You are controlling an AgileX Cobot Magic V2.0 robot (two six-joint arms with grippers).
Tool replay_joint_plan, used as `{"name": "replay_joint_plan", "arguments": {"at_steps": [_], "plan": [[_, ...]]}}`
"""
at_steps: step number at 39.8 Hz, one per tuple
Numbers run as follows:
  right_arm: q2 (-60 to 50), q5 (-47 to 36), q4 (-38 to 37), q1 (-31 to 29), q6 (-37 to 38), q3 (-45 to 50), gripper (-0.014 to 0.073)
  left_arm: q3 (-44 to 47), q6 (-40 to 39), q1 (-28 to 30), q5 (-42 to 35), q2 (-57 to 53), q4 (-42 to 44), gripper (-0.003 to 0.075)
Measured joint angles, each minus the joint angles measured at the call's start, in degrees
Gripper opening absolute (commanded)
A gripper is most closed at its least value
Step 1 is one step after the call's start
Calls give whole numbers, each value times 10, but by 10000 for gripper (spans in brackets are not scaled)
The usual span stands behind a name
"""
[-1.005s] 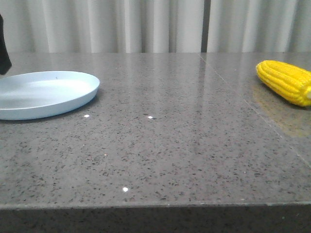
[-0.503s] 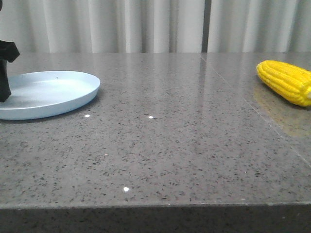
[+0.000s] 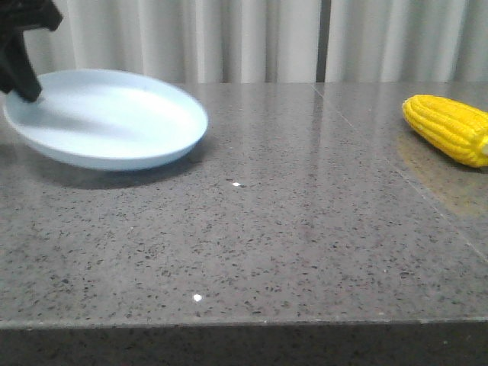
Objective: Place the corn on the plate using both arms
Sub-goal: 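Grip the pale blue plate rim with the left gripper and drag it inward, then release the plate and raise the left gripper away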
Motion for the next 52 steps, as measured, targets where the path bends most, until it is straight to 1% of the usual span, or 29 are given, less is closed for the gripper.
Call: {"name": "replay_joint_plan", "arguments": {"at_steps": [9, 16, 18, 20, 22, 25, 27, 29, 30, 33, 34, 40, 45, 49, 52], "plan": [[0, 0, 0, 0, 0, 0, 519, -30, 2, -55, 17, 24, -61, -20], [0, 0, 0, 0, 0, 0, 519, -30, 2, -68, 17, 76, -102, -9], [0, 0, 0, 0, 0, 0, 519, -30, 2, -69, 16, 87, -109, 22], [0, 0, 0, 0, 0, 0, 519, -30, 2, -69, 16, 96, -112, 75], [0, 0, 0, 0, 0, 0, 519, -30, 2, -69, 16, 102, -115, 145], [0, 0, 0, 0, 0, 0, 519, -31, 2, -69, 16, 104, -117, 274], [0, 0, 0, 0, 0, 0, 519, -31, 4, -69, 16, 104, -119, 343], [0, 0, 0, 0, 0, 0, 519, -31, 7, -69, 15, 101, -117, 377], [0, 0, 0, 0, 0, 0, 519, -31, 8, -69, 14, 98, -116, 378], [0, 0, 0, 0, 0, 0, 519, -31, 10, -65, 12, 79, -99, 348], [0, 0, 0, 0, 0, 0, 519, -31, 10, -62, 12, 71, -92, 324], [0, 0, 0, 0, 0, 0, 519, -31, -5, -43, 25, 3, -18, 142], [0, 0, 0, 0, 0, 0, 519, -4, -14, -30, 37, -61, 51, -22], [0, 0, 0, 0, 0, 0, 519, 37, -15, -17, 36, -113, 73, -20], [0, 0, 0, 0, 0, 0, 519, 83, -16, -9, 14, -161, 80, -20]]}}
